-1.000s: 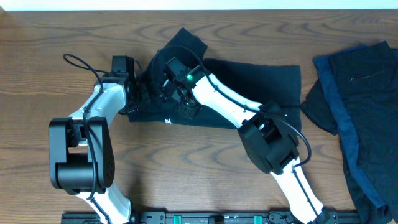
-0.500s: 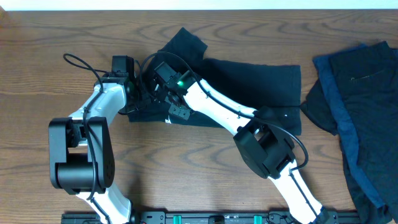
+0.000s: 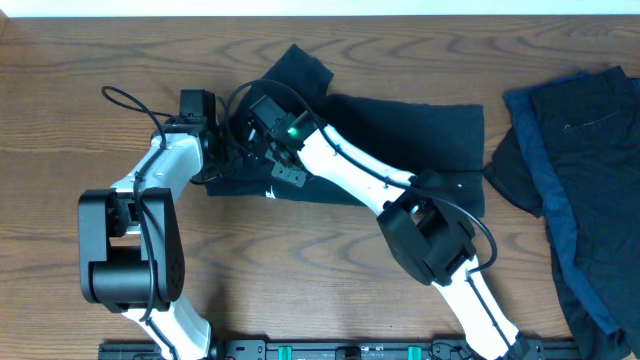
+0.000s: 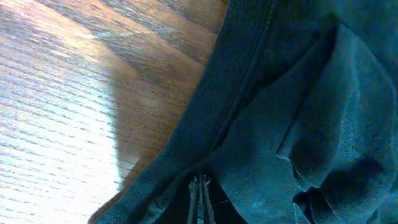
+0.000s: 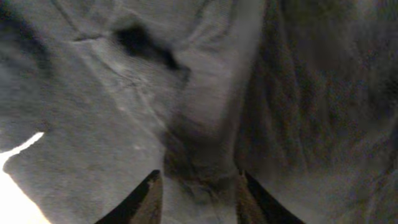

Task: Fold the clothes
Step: 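Hold the T-shirt with both grippers, adjusting the right gripper's grip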

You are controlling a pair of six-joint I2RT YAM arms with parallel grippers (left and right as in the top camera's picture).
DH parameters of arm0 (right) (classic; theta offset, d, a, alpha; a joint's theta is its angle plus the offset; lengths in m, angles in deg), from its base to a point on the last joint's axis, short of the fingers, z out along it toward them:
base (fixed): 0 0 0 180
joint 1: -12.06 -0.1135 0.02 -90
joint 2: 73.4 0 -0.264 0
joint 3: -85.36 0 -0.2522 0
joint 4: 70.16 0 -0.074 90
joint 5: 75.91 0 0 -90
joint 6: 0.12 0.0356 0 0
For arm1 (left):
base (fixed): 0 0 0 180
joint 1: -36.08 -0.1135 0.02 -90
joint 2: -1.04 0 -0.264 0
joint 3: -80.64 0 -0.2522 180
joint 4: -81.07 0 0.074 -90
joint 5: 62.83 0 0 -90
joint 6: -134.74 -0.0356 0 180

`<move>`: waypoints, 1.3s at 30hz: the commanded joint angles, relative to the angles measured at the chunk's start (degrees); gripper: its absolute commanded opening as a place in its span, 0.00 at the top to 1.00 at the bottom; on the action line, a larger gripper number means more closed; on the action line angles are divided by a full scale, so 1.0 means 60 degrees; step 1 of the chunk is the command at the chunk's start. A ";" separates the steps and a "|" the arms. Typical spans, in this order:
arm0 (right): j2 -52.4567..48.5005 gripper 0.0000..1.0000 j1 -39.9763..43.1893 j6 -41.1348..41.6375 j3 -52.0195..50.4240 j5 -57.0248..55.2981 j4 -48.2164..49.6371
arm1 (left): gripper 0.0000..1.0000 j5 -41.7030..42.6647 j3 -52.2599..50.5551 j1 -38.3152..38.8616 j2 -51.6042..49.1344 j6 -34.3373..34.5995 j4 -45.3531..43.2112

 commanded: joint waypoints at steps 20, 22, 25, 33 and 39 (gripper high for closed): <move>-0.0011 0.69 0.0288 0.0229 0.0073 0.0506 -0.0350 | 0.93 -0.0080 -0.0011 0.0000 -0.0033 0.0015 0.0015; -0.0011 0.69 0.0306 0.0229 -0.0080 0.0506 -0.0222 | 0.93 -0.0080 -0.0011 -0.0004 -0.0033 0.0015 0.0018; -0.0015 0.69 0.0339 0.0229 -0.0310 0.0503 0.0047 | 0.93 -0.0076 -0.0011 0.0000 -0.0033 0.0018 0.0015; -0.0015 0.71 0.0535 0.0259 -0.0317 0.0215 0.0441 | 0.93 -0.0080 -0.0011 0.0000 -0.0033 0.0015 0.0018; -0.0011 0.89 0.0725 0.0583 -0.0313 0.0211 0.0678 | 0.92 -0.0080 -0.0011 -0.0004 -0.0033 0.0018 0.0015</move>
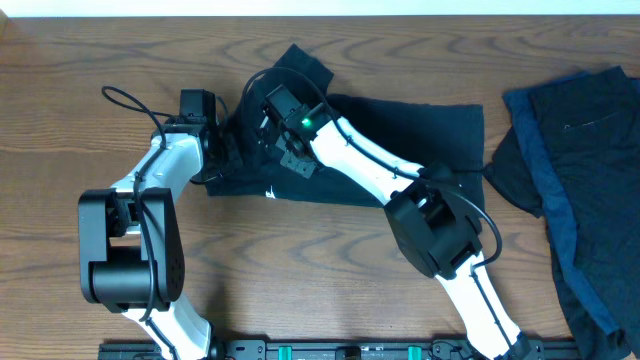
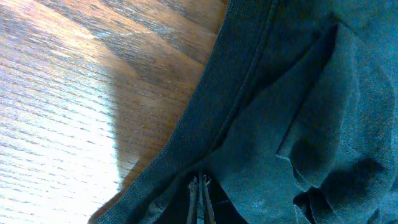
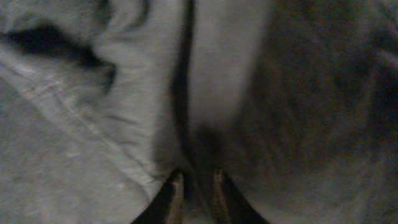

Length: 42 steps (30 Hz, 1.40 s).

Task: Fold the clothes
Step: 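Hold the T-shirt with both grippers, adjusting the right gripper's grip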

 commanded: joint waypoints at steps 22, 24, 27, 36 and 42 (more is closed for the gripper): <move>0.0007 0.82 0.0266 0.0780 0.0612 0.1195 -0.1297 | 0.92 -0.0080 -0.0011 0.0004 -0.0033 0.0018 0.0022; 0.0011 0.82 0.0229 0.0747 0.0608 0.1537 -0.1282 | 0.93 -0.0080 -0.0011 0.0000 -0.0033 0.0015 0.0018; 0.0007 0.81 0.0189 0.0747 0.0583 0.1628 -0.1209 | 0.93 -0.0080 -0.0011 0.0004 -0.0033 0.0015 0.0018; -0.0011 0.75 0.0109 0.0714 0.0153 0.1661 -0.0415 | 0.93 -0.0080 -0.0011 0.0004 -0.0033 0.0018 0.0018; -0.0040 0.73 0.0113 0.0714 0.0095 0.1650 -0.0211 | 0.93 -0.0080 -0.0011 0.0000 -0.0033 0.0015 0.0018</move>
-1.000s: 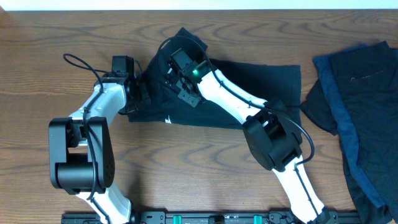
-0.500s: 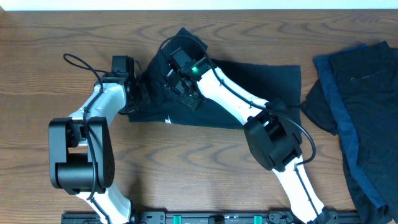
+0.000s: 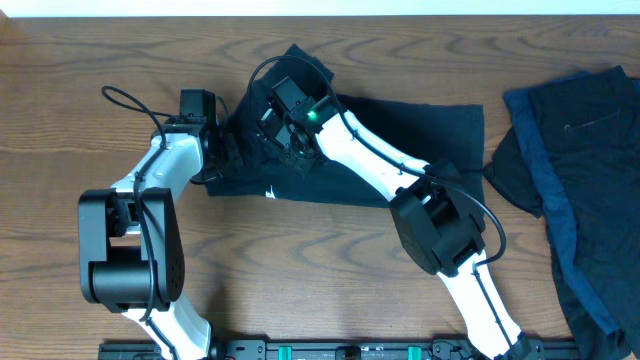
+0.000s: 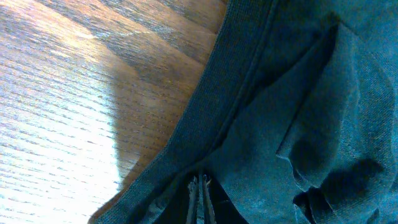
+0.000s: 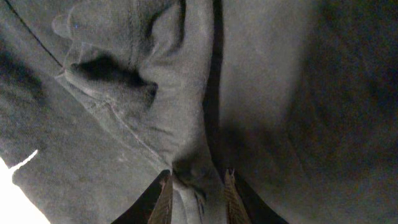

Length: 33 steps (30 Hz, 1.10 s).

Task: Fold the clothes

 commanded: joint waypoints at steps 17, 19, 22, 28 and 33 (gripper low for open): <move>-0.0255 0.74 -0.0073 0.0025 -0.0193 0.0040 -0.0302 | 0.92 -0.0080 -0.0011 -0.0004 -0.0033 0.0015 0.0018; -0.0284 0.74 -0.0113 0.0025 -0.0193 0.0036 -0.0302 | 0.92 -0.0080 -0.0011 0.0000 -0.0033 0.0015 0.0018; -0.0328 0.73 -0.0146 0.0022 -0.0197 0.0033 -0.0251 | 0.92 -0.0080 -0.0011 -0.0004 -0.0033 0.0015 0.0018; -0.0346 0.77 -0.0124 0.0022 -0.0197 0.0004 -0.0259 | 0.92 -0.0080 -0.0011 -0.0004 -0.0033 0.0015 0.0018; -0.0455 0.78 -0.0124 0.0022 -0.0197 0.0000 -0.0295 | 0.92 -0.0080 -0.0011 -0.0004 -0.0033 0.0015 0.0015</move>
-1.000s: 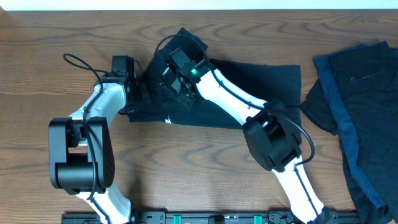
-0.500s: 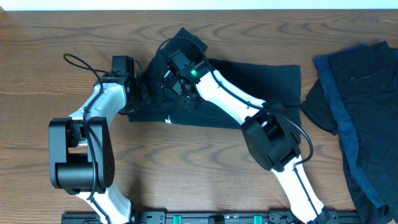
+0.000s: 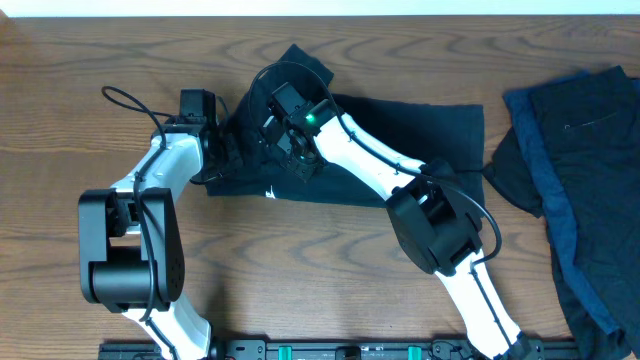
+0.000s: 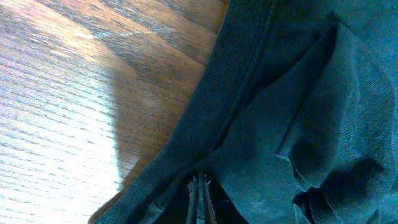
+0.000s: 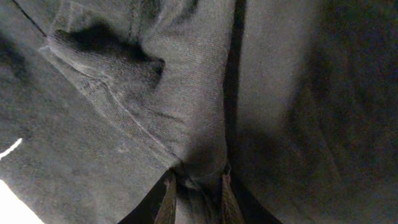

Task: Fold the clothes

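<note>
A black garment (image 3: 400, 135) lies spread across the middle of the table, with a sleeve poking up at its top left. My left gripper (image 4: 199, 186) is pinched shut on the garment's ribbed hem (image 4: 205, 112) at its left edge. My right gripper (image 5: 196, 186) sits over the garment's upper left part and is shut on a bunched fold of the dark cloth (image 5: 186, 124). In the overhead view both grippers meet close together, the left gripper (image 3: 222, 150) beside the right gripper (image 3: 283, 140).
A pile of dark blue and black clothes (image 3: 580, 150) lies at the right edge of the table. Bare wooden tabletop (image 3: 330, 270) runs along the front. Both white arms cross over the garment's left half.
My right gripper has closed a little tighter on the fold and shifted slightly over the garment. The left gripper has not moved.
My right gripper stood with its fingers spread around a ridge of cloth while the left held the hem. Then the right fingers were closed on a fold. It has since stayed shut on the fold, shifting slightly up and left over the garment.
</note>
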You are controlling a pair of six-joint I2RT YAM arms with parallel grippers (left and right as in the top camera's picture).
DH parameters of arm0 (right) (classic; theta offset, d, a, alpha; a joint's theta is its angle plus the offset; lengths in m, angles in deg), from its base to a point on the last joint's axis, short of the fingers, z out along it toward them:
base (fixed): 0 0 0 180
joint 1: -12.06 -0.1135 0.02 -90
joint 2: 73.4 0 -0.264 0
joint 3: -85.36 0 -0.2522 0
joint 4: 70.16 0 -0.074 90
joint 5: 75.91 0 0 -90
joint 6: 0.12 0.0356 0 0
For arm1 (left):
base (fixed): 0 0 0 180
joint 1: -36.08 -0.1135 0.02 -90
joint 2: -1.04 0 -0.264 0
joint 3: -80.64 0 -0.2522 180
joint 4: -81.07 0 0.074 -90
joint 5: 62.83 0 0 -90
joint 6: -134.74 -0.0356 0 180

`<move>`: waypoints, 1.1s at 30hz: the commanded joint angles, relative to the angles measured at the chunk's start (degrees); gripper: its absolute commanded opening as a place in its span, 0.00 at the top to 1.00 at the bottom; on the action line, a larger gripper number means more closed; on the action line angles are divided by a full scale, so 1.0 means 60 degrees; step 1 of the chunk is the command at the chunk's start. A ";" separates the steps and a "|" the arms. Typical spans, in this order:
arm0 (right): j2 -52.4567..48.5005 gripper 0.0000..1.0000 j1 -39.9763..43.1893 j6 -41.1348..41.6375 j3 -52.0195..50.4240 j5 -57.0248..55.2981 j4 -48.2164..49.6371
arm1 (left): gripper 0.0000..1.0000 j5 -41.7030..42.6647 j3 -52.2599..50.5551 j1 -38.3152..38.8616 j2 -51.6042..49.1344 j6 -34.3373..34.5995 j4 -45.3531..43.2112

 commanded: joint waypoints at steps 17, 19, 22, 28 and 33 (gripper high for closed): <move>-0.0306 0.99 0.0022 0.0029 0.0404 -0.0251 -0.0095 | 0.92 -0.0080 -0.0011 0.0004 -0.0033 0.0015 0.0018; -0.0306 0.99 0.0069 0.0025 0.0546 -0.0251 -0.0135 | 0.92 -0.0080 -0.0011 0.0004 -0.0033 0.0015 0.0018; -0.0306 0.99 0.0142 0.0025 0.0594 -0.0251 -0.0113 | 0.92 -0.0080 -0.0011 0.0000 -0.0033 0.0015 0.0018; -0.0310 0.97 0.0302 0.0025 0.0590 -0.0248 0.0076 | 0.92 -0.0080 -0.0011 0.0000 -0.0033 0.0015 0.0018; -0.0313 0.91 0.0302 0.0022 0.0590 -0.0251 0.0299 | 0.92 -0.0080 -0.0011 0.0004 -0.0033 0.0015 0.0022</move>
